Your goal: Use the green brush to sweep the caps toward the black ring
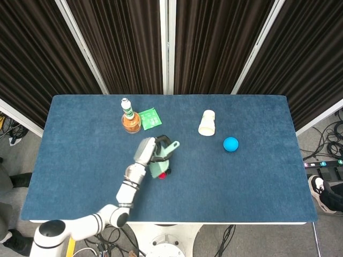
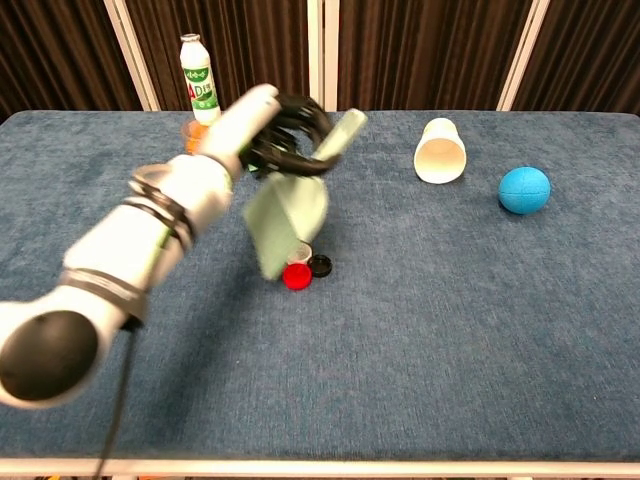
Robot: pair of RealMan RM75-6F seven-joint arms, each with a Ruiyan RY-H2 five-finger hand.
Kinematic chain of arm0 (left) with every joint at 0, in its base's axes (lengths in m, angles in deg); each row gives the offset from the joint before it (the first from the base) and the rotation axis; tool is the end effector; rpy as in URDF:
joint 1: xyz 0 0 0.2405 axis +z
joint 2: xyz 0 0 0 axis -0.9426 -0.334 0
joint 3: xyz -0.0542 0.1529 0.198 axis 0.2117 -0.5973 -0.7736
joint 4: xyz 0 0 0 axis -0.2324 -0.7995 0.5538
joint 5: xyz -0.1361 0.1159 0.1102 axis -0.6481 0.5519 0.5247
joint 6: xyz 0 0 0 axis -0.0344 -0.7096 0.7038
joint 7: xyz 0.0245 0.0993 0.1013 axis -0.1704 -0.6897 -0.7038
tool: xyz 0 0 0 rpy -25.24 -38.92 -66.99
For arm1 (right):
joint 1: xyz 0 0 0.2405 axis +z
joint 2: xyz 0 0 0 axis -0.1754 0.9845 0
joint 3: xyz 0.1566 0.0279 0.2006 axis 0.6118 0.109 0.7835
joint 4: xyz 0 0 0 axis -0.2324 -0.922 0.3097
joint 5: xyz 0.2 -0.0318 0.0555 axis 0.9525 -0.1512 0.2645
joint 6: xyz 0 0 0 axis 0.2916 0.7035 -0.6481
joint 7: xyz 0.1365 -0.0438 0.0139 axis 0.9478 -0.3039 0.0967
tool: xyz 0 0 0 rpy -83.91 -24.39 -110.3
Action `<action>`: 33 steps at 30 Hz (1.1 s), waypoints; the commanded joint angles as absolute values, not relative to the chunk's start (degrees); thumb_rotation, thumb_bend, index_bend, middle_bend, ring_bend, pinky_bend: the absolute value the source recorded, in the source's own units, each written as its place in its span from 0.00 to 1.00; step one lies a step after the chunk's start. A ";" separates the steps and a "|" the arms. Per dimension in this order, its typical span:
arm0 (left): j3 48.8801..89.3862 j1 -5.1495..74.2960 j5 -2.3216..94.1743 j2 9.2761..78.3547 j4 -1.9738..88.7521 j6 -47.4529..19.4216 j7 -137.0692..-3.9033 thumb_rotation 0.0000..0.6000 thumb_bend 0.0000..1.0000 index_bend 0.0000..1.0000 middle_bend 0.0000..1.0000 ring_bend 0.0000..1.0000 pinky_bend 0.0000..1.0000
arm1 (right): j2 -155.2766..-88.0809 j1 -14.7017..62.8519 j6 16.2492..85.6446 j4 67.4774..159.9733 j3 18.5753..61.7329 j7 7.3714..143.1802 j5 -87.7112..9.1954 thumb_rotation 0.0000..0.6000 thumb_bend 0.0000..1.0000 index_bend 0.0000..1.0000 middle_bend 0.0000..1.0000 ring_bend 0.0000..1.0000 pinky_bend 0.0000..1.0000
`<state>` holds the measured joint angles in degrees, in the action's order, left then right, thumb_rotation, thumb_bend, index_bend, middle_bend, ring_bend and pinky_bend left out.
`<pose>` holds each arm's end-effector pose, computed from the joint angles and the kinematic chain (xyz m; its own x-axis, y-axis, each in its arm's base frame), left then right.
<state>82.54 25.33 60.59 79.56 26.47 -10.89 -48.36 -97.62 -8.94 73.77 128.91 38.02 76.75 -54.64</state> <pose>-0.0826 0.3557 -0.1059 -0.3128 0.2790 0.9079 0.8886 -0.2517 0.3834 -0.3434 -0.1771 0.2195 0.4613 0.1064 0.8808 -0.8799 0.1822 0.4389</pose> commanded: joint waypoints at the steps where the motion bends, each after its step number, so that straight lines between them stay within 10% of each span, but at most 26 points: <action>1: 79.24 28.90 61.98 69.84 31.18 -9.69 -49.29 1.00 0.38 0.50 0.58 0.77 0.89 | -97.87 -8.74 73.59 128.63 37.99 77.09 -54.96 1.00 0.17 0.00 0.06 0.00 0.01; 10: 70.84 30.16 58.80 55.96 35.39 3.43 -65.55 1.00 0.38 0.46 0.53 0.68 0.87 | -98.28 -8.25 73.39 128.52 38.01 77.23 -55.76 1.00 0.17 0.00 0.06 0.00 0.01; 15: 70.25 29.36 54.06 54.63 38.31 6.96 -72.49 1.00 0.23 0.20 0.32 0.36 0.68 | -98.30 -8.05 73.37 128.97 38.10 76.87 -55.90 1.00 0.17 0.00 0.06 0.00 0.01; 18: 71.19 30.69 53.78 54.31 39.34 2.16 -73.67 1.00 0.17 0.12 0.22 0.24 0.49 | -98.10 -7.74 72.92 129.12 38.20 76.81 -55.87 1.00 0.17 0.00 0.06 0.00 0.01; 33: 67.97 51.62 46.92 33.94 55.20 -22.10 -78.76 1.00 0.16 0.15 0.22 0.22 0.30 | -100.23 -2.93 65.04 121.20 36.47 91.34 -60.77 1.00 0.24 0.00 0.09 0.00 0.01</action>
